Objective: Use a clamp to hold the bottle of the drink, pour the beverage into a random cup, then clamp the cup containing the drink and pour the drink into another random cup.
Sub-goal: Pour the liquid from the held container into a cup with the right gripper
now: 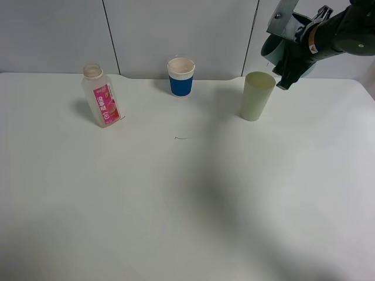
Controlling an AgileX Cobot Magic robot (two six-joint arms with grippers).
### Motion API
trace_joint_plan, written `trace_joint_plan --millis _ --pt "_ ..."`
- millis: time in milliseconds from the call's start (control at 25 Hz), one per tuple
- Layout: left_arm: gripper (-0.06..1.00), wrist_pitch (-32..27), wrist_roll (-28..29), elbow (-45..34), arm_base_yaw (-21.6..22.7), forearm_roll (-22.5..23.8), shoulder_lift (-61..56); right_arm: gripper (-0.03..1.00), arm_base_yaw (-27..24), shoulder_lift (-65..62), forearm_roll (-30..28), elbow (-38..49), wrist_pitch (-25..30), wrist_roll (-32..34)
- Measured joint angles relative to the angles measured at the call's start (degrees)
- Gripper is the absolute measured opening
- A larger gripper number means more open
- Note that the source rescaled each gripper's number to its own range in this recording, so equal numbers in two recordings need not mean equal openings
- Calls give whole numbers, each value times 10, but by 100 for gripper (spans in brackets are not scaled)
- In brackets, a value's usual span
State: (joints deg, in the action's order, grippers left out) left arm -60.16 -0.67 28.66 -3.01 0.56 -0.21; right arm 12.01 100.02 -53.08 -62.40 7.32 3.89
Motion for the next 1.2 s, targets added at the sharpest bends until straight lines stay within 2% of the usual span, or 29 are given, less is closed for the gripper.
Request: trace_joint_plan --millis 240,880,1200 --pt "93 0 0 0 0 0 0 0 4 0 -21 0 8 0" --pt "93 0 0 0 0 0 0 0 11 1 -29 -14 25 -1" --pt "93 0 0 0 0 0 0 0 11 1 -32 -14 50 -48"
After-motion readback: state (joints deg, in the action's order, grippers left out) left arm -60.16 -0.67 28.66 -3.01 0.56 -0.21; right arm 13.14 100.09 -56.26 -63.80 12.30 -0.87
